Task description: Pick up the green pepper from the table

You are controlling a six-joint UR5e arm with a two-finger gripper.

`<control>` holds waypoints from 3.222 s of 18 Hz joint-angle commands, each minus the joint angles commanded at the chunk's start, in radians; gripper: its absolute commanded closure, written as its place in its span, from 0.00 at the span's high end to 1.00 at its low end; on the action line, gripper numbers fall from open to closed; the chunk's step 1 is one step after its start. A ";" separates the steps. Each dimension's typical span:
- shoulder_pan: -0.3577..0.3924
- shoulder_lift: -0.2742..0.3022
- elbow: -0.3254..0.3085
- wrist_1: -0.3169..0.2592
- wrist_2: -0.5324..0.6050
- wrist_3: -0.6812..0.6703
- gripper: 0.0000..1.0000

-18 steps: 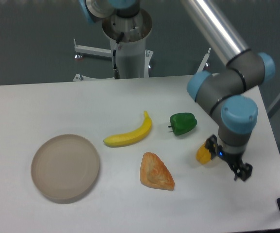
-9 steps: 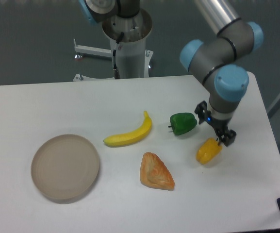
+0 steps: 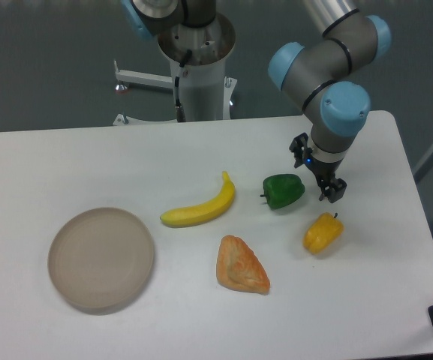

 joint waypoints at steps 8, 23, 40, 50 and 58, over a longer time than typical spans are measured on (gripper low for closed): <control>-0.005 0.026 -0.046 0.009 -0.006 0.002 1.00; -0.025 0.026 -0.074 0.013 -0.003 -0.005 1.00; -0.020 0.025 -0.072 0.026 -0.011 -0.005 0.43; -0.014 -0.027 0.151 0.003 -0.006 -0.015 0.39; -0.017 -0.092 0.311 -0.034 -0.006 -0.018 0.39</control>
